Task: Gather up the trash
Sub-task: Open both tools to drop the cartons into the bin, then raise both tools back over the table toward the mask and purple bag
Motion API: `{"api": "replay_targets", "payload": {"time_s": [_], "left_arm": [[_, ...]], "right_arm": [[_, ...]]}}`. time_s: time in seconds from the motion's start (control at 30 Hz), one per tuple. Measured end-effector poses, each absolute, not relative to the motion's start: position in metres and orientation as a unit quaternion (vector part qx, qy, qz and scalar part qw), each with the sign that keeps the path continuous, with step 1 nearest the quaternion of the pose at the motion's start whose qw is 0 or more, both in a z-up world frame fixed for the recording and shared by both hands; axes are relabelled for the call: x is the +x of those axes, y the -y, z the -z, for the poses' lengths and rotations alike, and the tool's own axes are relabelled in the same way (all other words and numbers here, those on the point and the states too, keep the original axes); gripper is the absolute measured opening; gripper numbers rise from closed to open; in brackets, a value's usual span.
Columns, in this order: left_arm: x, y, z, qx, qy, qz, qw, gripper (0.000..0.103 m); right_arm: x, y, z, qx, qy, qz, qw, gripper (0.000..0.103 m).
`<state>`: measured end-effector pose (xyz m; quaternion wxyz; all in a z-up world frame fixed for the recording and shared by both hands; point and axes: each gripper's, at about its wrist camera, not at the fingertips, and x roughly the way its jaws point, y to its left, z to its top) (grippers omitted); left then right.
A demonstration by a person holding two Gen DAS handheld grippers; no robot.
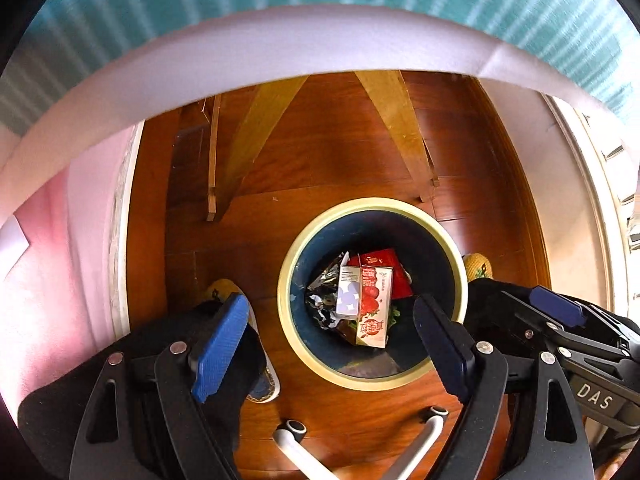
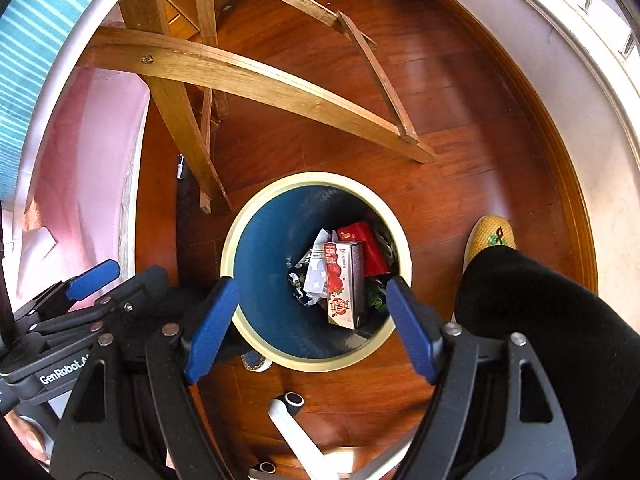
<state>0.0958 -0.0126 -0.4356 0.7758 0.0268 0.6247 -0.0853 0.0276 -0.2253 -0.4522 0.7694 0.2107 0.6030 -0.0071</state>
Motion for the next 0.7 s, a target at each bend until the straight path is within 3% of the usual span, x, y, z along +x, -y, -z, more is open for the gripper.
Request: {"api": "replay_targets", "payload": {"time_s": [0.4,0.7], "left_arm": [[0.081,0.012,0.411,0.033,-0.593,0.094,0.799,0.086],[0.048,0.015,0.349,0.058,-0.557,0.151,0.815,0.086]], "right_arm": [[0.021,0.228,0.437,0.209,-0.594,0.009,0.777,0.074],[0.004,0.216,0.376,0.157,-0.585,-0.044,0.795,0.074]]}}
